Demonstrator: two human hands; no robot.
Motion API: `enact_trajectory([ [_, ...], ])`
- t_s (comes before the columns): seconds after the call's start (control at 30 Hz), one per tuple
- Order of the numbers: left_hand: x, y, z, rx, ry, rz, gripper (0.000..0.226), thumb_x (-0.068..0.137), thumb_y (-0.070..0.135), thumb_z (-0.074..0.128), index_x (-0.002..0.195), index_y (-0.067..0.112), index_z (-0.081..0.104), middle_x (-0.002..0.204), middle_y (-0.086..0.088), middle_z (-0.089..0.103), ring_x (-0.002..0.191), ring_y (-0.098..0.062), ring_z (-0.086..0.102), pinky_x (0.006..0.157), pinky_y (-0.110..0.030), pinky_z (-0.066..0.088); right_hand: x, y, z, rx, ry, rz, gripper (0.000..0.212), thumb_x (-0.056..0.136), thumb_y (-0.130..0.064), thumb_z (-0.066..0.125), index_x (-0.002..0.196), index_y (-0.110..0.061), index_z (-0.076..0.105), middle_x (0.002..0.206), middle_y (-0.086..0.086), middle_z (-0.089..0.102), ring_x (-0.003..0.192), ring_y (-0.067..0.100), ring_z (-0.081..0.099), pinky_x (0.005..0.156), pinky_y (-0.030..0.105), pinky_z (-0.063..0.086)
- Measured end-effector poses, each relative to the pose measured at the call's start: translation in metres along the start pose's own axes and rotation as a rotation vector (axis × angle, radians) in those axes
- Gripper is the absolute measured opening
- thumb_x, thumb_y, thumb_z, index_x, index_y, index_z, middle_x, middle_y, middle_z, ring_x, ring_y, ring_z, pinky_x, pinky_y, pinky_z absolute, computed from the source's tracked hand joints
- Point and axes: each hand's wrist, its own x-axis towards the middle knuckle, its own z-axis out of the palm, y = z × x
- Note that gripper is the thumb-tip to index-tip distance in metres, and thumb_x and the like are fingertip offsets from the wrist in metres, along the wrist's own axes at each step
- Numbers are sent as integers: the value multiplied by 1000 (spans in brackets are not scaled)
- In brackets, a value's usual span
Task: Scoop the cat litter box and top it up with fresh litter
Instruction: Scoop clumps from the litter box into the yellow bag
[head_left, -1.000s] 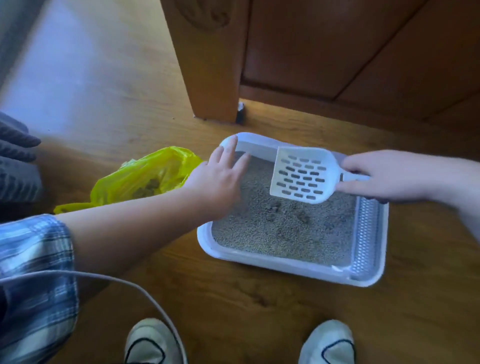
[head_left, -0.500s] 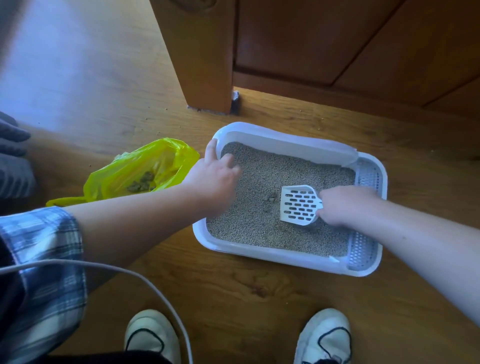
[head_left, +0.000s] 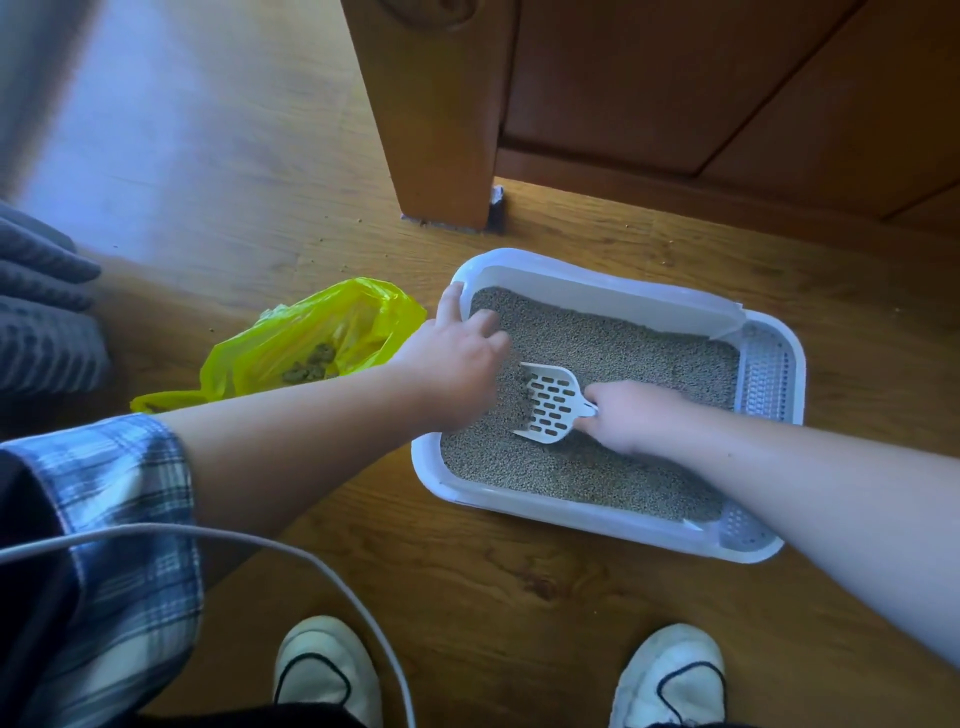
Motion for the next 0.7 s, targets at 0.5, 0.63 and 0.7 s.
enact_trajectory([
  [0.5, -41, -15, -11, -171, 196, 50, 51, 91, 20, 48, 141, 18, 39, 166, 0, 3, 139, -27, 33, 83, -41, 50, 15, -32, 0, 237, 34, -133, 24, 95, -57, 51, 102, -35, 56, 93, -6, 63, 81, 18, 60, 72, 33, 51],
  [0.63, -39, -11, -11, -133, 205, 46, 47, 88, 17, 47, 135, 17, 45, 165, -4, 7, 132, -30, 42, 73, -44, 54, 9, -26, 0, 314, 38, -167, 28, 94, -56, 53, 107, -32, 59, 99, -4, 65, 85, 19, 61, 79, 34, 53],
  [0.7, -38, -10, -12, -108, 188, 26, 42, 89, 18, 47, 131, 18, 48, 165, -2, 9, 126, -30, 46, 65, -38, 49, 5, -21, -2, 343, 50, -172, 28, 94, -56, 53, 106, -32, 58, 99, -4, 65, 86, 20, 62, 80, 37, 54],
])
